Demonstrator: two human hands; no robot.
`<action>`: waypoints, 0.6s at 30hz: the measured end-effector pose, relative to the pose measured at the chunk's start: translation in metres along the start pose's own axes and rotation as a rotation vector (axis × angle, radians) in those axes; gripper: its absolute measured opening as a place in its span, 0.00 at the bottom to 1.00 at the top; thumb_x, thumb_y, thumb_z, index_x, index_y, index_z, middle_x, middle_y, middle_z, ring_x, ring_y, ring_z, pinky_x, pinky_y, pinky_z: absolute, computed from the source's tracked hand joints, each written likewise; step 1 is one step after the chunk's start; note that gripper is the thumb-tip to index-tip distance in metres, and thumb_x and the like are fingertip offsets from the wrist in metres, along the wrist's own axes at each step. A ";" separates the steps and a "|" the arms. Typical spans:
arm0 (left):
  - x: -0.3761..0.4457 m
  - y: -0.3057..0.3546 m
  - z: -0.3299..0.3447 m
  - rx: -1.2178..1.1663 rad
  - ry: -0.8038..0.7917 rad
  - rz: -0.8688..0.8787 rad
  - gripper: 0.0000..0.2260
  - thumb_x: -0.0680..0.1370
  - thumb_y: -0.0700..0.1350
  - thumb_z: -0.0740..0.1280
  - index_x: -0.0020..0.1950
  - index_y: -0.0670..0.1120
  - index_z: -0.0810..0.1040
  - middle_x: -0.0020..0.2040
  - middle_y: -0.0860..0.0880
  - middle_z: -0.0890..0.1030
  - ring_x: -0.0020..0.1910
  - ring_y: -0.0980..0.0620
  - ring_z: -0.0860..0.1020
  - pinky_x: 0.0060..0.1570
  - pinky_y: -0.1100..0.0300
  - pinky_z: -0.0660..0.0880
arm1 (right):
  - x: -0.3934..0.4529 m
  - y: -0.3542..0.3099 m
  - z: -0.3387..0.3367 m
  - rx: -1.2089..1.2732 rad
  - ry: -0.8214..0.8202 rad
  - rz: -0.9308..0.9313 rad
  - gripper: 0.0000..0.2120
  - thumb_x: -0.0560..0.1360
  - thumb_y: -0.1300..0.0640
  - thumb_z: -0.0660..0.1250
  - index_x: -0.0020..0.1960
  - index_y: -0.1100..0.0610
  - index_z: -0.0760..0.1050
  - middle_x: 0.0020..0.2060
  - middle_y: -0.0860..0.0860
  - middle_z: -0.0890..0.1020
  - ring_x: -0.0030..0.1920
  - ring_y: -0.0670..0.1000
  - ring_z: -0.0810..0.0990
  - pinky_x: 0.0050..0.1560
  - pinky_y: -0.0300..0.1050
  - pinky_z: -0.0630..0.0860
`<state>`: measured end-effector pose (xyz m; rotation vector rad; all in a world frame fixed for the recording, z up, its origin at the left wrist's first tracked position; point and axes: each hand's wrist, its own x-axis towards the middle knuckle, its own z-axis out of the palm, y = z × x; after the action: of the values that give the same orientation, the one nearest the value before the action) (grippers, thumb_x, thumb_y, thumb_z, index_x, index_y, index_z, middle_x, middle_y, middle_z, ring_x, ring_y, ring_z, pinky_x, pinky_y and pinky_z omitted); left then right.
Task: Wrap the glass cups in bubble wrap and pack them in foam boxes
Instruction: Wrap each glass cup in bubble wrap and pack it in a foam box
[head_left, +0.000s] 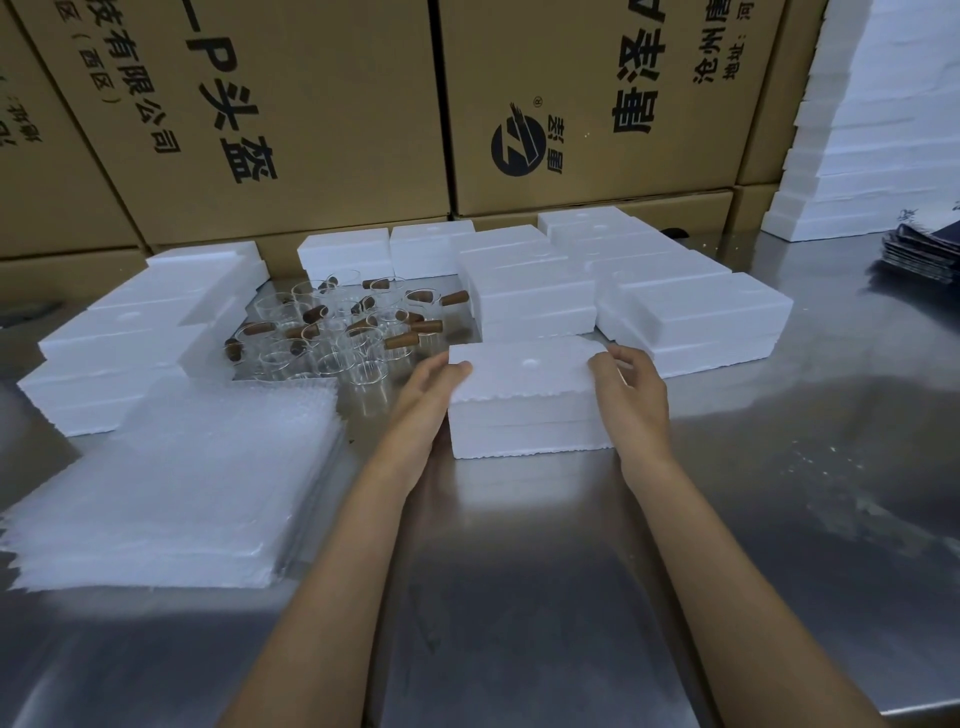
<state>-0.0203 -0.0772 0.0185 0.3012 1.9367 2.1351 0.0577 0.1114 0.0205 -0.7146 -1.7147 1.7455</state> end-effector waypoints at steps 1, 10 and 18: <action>0.001 0.000 0.000 0.001 0.004 -0.002 0.10 0.78 0.52 0.71 0.58 0.58 0.80 0.55 0.56 0.86 0.60 0.53 0.81 0.65 0.55 0.74 | 0.000 0.000 0.000 0.001 -0.002 0.000 0.07 0.76 0.49 0.65 0.54 0.41 0.75 0.56 0.42 0.78 0.49 0.35 0.76 0.44 0.36 0.70; 0.000 0.001 -0.001 0.052 0.000 -0.024 0.19 0.71 0.58 0.72 0.61 0.58 0.79 0.58 0.53 0.84 0.60 0.51 0.81 0.69 0.48 0.72 | 0.005 -0.002 -0.004 -0.027 -0.025 0.005 0.07 0.72 0.47 0.69 0.50 0.40 0.77 0.52 0.41 0.81 0.51 0.44 0.80 0.53 0.43 0.76; 0.001 -0.001 -0.002 0.056 -0.006 -0.028 0.20 0.70 0.60 0.72 0.60 0.57 0.79 0.60 0.51 0.83 0.62 0.50 0.80 0.70 0.47 0.71 | 0.005 -0.003 -0.006 -0.022 -0.059 -0.024 0.09 0.73 0.48 0.69 0.52 0.40 0.77 0.53 0.41 0.82 0.54 0.43 0.79 0.51 0.41 0.73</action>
<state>-0.0220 -0.0784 0.0178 0.2894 1.9879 2.0630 0.0584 0.1190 0.0238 -0.6549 -1.7777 1.7495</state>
